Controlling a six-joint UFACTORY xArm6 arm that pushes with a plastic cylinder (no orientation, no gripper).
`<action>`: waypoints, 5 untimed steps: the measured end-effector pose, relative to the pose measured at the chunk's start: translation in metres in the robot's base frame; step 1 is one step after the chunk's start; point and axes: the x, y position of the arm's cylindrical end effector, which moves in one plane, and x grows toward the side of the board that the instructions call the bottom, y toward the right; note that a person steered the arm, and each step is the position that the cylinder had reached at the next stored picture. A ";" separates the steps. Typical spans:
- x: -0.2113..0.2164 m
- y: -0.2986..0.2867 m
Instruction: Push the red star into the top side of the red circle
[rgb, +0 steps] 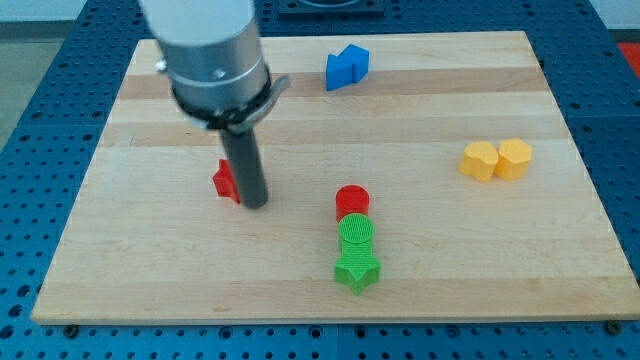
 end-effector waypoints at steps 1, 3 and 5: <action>0.006 0.000; 0.098 -0.055; -0.017 -0.079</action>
